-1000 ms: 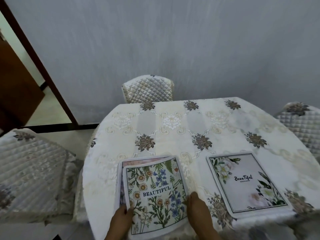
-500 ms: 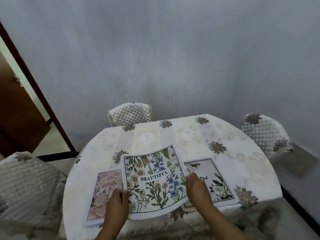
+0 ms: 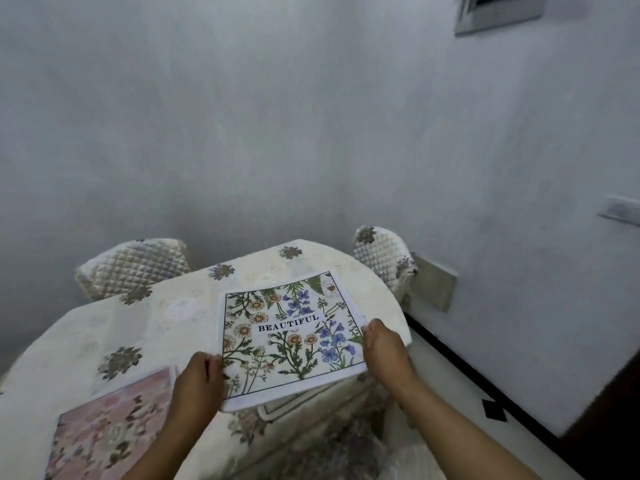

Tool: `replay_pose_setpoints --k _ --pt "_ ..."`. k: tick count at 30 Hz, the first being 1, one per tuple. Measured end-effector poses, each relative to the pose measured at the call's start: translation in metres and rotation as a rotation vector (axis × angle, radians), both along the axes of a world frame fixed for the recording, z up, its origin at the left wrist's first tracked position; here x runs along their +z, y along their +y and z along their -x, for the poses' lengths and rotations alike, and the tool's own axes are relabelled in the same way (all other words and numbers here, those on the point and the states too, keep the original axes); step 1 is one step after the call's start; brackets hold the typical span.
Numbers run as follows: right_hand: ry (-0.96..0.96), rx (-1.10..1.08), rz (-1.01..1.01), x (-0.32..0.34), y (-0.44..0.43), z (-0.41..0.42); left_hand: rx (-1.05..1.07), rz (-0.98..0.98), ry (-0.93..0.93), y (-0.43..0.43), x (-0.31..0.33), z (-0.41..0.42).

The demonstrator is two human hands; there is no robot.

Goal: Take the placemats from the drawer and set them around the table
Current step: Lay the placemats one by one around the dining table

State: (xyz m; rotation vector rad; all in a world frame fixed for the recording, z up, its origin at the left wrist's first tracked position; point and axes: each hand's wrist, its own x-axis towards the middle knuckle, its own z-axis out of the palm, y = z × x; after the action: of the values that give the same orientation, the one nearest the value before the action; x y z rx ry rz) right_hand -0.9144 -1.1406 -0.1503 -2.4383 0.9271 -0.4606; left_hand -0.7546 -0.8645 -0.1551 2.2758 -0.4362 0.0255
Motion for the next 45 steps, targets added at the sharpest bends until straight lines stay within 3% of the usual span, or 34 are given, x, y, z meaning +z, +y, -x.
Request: replay_pose_setpoints --k 10,19,24,33,45 --pt "0.006 -0.222 -0.024 0.011 -0.109 0.149 -0.196 0.067 -0.023 -0.139 0.022 0.112" --pt "0.035 -0.201 0.002 0.018 -0.299 0.248 -0.16 0.147 -0.057 -0.32 0.009 0.224" --pt "0.077 -0.149 -0.015 0.019 -0.395 0.27 -0.08 0.093 -0.05 -0.405 0.012 0.261" --pt "0.058 0.004 -0.042 0.008 -0.487 0.196 0.076 0.102 -0.03 -0.481 0.013 0.225" --pt "0.122 0.095 -0.007 0.011 -0.658 0.011 0.153 0.126 -0.034 -0.643 0.002 0.072"
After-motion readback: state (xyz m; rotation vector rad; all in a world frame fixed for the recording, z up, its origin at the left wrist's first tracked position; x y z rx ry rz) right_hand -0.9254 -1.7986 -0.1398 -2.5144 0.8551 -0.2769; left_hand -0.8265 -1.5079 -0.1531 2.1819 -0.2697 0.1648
